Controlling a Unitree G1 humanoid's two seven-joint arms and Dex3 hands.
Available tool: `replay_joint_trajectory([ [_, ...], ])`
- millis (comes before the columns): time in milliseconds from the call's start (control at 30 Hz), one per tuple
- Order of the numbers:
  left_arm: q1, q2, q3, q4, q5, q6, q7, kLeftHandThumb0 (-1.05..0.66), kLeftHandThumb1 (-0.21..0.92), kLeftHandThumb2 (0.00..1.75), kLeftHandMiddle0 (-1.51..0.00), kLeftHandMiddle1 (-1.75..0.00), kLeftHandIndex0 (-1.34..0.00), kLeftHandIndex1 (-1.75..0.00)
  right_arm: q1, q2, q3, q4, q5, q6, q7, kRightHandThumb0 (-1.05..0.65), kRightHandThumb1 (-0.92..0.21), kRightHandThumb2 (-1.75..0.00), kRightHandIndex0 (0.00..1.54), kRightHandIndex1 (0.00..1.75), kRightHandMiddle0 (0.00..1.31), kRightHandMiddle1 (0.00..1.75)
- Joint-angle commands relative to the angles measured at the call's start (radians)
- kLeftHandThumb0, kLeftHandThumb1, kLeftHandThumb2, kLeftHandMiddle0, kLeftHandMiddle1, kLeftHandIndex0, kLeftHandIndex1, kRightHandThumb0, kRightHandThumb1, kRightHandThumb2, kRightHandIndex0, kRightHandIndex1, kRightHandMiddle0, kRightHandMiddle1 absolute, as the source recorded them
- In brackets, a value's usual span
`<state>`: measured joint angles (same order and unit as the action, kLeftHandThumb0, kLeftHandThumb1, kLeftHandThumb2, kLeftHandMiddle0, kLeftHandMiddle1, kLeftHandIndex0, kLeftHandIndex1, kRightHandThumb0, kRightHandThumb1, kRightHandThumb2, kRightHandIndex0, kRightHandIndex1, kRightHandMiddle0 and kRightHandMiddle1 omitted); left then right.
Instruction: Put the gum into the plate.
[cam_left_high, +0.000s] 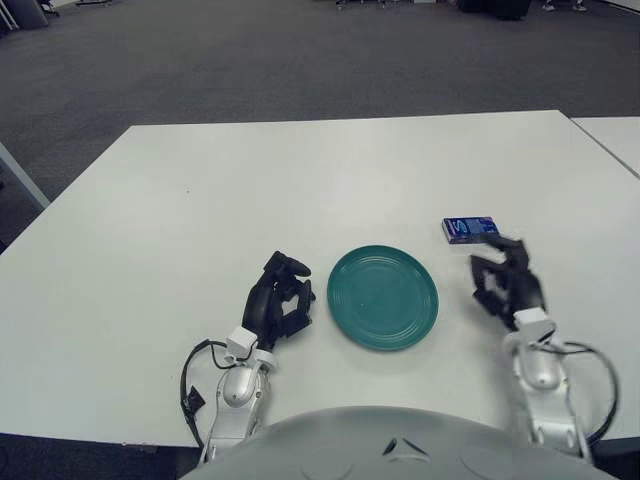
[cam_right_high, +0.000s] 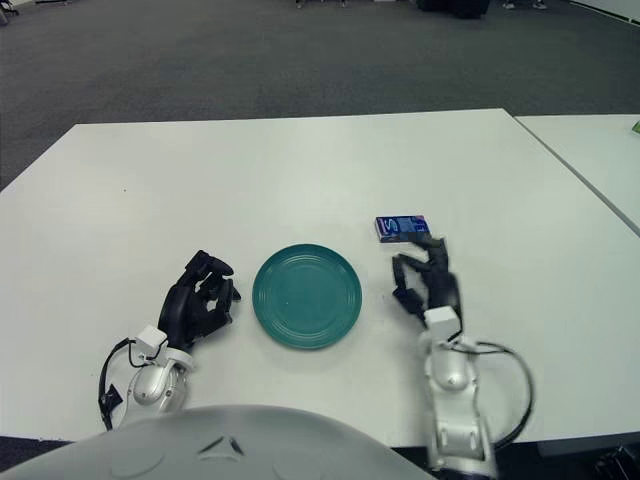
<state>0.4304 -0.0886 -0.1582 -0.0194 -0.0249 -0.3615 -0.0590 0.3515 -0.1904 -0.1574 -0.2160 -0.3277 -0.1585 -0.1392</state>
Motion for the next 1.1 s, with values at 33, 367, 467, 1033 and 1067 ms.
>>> replay_joint_trajectory([
  [33, 0.003, 0.000, -0.005, 0.032, 0.010, 0.032, 0.008, -0.41, 0.61, 0.95, -0.60, -1.75, -0.39, -1.75, -0.091, -0.180, -0.044, -0.014, -0.248, -0.037, -0.070, -0.77, -0.92, -0.66, 0.32, 0.54, 0.00, 1.03],
  [367, 0.001, -0.010, -0.007, 0.042, 0.002, 0.024, 0.008, -0.40, 0.62, 0.94, -0.62, -1.75, -0.39, -1.75, -0.227, -0.402, -0.015, 0.048, -0.555, 0.099, -0.047, -0.82, -0.92, -0.52, 0.23, 0.45, 0.00, 1.02],
  [467, -0.001, -0.012, -0.008, 0.048, 0.005, 0.011, 0.009, -0.40, 0.61, 0.95, -0.62, -1.75, -0.39, -1.75, -0.280, -0.452, 0.018, 0.087, -0.585, 0.116, -0.005, -0.81, -0.92, -0.47, 0.22, 0.44, 0.00, 1.00],
  [1033, -0.001, -0.007, -0.005, 0.047, 0.005, 0.012, 0.008, -0.41, 0.61, 0.95, -0.64, -1.75, -0.39, -1.75, -0.575, -0.586, 0.258, 0.388, -0.586, 0.061, 0.221, -0.85, -0.92, -0.43, 0.11, 0.36, 0.00, 0.78],
  [1067, -0.001, -0.007, -0.005, 0.047, 0.004, 0.012, 0.008, -0.40, 0.61, 0.94, -0.64, -1.75, -0.39, -1.75, -0.581, -0.588, 0.264, 0.395, -0.583, 0.058, 0.222, -0.85, -0.92, -0.43, 0.11, 0.36, 0.00, 0.77],
])
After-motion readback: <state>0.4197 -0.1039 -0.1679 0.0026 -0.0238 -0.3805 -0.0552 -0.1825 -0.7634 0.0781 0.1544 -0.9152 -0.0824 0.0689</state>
